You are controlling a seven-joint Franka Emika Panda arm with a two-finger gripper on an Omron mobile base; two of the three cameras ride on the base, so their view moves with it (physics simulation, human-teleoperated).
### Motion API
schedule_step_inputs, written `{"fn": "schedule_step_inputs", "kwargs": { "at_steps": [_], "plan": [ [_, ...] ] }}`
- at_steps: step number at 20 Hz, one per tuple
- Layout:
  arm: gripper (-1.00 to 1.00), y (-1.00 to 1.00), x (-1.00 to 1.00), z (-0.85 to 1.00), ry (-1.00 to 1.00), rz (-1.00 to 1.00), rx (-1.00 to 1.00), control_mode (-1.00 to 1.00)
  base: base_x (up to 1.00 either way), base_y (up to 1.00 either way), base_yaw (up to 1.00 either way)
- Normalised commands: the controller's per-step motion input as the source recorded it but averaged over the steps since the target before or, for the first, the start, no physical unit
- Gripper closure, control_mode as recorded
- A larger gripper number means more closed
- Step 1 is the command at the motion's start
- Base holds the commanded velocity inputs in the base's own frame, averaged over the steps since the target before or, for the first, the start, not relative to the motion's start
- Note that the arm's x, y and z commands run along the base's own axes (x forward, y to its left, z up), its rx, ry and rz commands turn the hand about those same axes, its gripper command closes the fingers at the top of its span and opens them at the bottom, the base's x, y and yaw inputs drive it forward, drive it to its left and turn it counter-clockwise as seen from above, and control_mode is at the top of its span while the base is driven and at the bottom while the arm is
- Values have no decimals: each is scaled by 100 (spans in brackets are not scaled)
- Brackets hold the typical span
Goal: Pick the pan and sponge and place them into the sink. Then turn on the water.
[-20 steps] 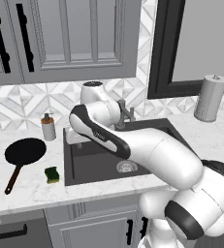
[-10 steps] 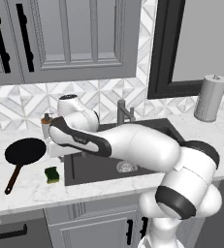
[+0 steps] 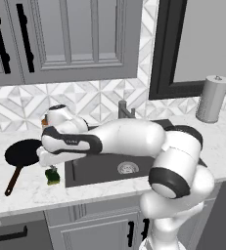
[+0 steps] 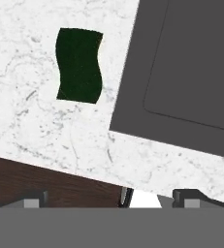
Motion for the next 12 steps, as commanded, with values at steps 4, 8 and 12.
{"fn": "schedule_step_inputs", "kwargs": {
  "at_steps": [4,8,12],
  "plan": [
    [-100,26,13,-38,0,6,0,-100,0,0,0],
    [-100,23,21,-31,0,7,0,-100,0,0,0],
    [-100,25,32,-28,0,4,0,-100,0,0,0]
  ]
}}
